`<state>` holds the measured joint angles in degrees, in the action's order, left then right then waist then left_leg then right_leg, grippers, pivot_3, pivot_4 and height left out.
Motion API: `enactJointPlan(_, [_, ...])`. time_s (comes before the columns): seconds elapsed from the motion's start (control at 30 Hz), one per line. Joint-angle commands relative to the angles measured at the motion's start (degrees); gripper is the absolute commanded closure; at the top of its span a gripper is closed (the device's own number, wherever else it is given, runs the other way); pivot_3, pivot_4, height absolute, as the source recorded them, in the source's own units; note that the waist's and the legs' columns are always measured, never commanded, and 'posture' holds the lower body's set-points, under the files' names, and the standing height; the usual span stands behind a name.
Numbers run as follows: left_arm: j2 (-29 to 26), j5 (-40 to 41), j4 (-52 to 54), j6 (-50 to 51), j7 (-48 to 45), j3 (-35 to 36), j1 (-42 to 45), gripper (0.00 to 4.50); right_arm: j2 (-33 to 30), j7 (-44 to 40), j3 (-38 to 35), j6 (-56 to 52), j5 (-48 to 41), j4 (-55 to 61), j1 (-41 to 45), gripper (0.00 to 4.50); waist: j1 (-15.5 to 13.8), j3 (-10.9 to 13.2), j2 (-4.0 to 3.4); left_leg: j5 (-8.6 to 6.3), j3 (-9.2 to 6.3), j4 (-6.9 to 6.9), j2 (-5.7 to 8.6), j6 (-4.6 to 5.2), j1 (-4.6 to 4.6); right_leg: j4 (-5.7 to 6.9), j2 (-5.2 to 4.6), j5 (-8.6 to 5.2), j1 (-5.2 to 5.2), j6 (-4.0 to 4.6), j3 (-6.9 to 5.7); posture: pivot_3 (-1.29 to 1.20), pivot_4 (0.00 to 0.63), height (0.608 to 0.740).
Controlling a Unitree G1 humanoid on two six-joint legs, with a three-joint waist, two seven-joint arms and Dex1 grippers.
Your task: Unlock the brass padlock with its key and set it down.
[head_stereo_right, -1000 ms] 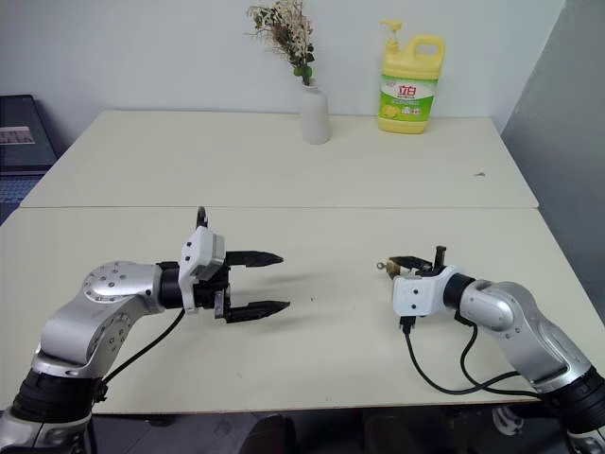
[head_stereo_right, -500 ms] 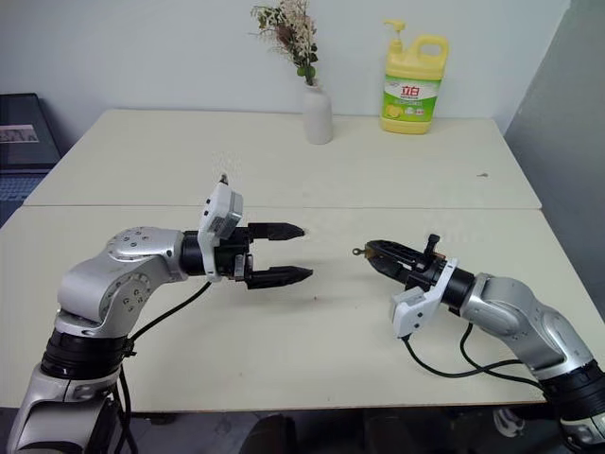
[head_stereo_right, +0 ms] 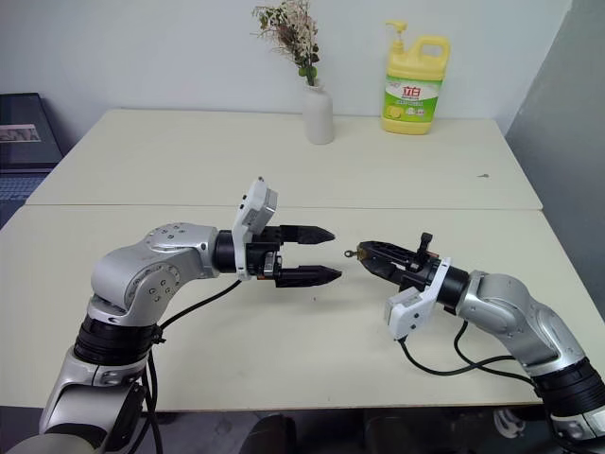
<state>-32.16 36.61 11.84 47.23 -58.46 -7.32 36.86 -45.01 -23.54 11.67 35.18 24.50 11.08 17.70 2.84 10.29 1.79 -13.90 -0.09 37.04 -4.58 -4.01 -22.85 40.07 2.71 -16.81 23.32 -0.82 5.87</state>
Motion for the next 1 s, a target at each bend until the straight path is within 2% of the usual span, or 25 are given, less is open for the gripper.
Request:
enactJointPlan(0.03, [1.5,-2.1,-1.5,-3.1,-0.4,-1.7,1.7,0.0,0.3,-0.2,-2.7,-0.3,-1.7,1.7,0.7,3.56,-0.1,0.0,0.0,0.0,0.0,0.0,0.0,0.0,0.0,0.0,0.0,0.0,-0.01,0.0,0.0,0.0,0.15,0.74])
enactJointPlan(0.17, [3.0,-2.8,-3.3,-4.0,-0.3,-2.1,2.2,0.0,0.7,-0.6,-2.8,-0.5,-1.6,2.4,0.6,3.56,-0.3,0.0,0.0,0.0,0.0,0.02,0.01,0.0,-0.01,0.0,0.0,0.0,-0.02,0.0,0.0,0.0,0.15,0.74])
enactJointPlan(0.27, [3.9,-2.9,-3.9,-4.2,-0.5,-2.2,2.5,0.53,1.0,-0.9,-2.9,-0.6,-1.6,2.6,0.4,3.56,-0.3,0.0,0.0,0.0,0.0,0.02,0.01,0.0,-0.01,0.0,0.0,0.0,-0.02,0.0,0.0,0.0,0.15,0.74])
enactJointPlan(0.63, [5.0,-2.4,-7.2,-4.5,-3.2,-1.7,3.9,4.03,1.7,-2.1,-3.1,-0.7,-1.9,2.7,0.7,3.56,-0.5,0.0,0.0,0.0,0.0,0.02,0.01,0.0,0.0,0.0,0.0,0.01,-0.02,0.0,0.0,0.0,0.15,0.74])
enactJointPlan(0.7, [5.3,-2.8,-7.6,-5.0,-3.6,-2.1,4.2,4.49,1.7,-2.3,-3.0,-0.6,-2.0,2.6,0.8,3.56,-0.5,0.0,0.0,0.0,-0.01,0.02,0.01,0.0,0.0,0.0,0.0,0.01,-0.02,0.01,-0.01,0.0,0.15,0.74])
enactJointPlan(1.0, [6.8,-3.6,-8.3,-6.2,-4.3,-2.6,4.6,4.5,1.8,-3.0,-3.0,-0.3,-2.6,2.8,1.0,3.56,-0.6,0.0,0.0,0.0,0.0,0.02,0.01,0.0,0.0,0.0,0.0,0.01,-0.02,0.01,0.0,0.0,0.15,0.74])
